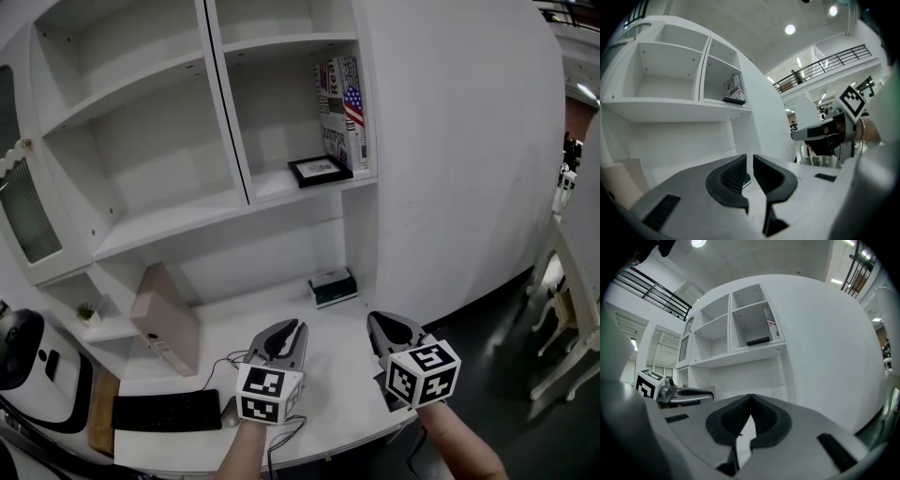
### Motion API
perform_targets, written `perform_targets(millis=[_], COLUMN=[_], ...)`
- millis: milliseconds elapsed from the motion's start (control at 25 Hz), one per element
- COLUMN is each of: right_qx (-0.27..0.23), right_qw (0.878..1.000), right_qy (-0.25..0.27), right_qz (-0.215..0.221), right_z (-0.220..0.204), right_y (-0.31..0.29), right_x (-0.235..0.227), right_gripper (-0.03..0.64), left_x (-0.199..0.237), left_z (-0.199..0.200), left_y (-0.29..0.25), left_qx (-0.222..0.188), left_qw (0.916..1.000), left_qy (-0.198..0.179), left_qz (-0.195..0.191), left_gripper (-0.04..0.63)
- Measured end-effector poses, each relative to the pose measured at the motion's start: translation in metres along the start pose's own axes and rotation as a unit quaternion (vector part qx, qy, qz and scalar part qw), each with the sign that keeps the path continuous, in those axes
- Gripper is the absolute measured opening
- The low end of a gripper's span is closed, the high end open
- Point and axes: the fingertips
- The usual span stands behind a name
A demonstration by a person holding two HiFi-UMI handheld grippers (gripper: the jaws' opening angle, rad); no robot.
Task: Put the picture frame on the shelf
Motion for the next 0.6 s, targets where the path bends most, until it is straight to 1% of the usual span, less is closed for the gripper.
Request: perform_targets(millis=[280, 600], right_qx=[0.005, 0.012], right_qw=[1.0, 1.0], right_qy=[-0.014, -0.022], right_qz=[0.001, -0.002], right_z=[-0.018, -0.032], right_y=[0.007, 0.011], right_x=[0.007, 0.01], right_gripper=[0.0, 0.0], left_x=[-0.007, -0.014], left_z=[-0.023, -0.031], left_y=[0.015, 0.024], left_qx=[0.011, 0.012], left_qw=[0.9985, 0.9963], left_qy=[0.054, 0.086], left_qz=[-0.003, -0.001], left_gripper=[0.043, 0.043])
Point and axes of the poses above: the fingertips, and each gripper's own axes: y backward along the fingers, x to its left, z out of its top, and after that the axes turned 1 degree about z, right-handed
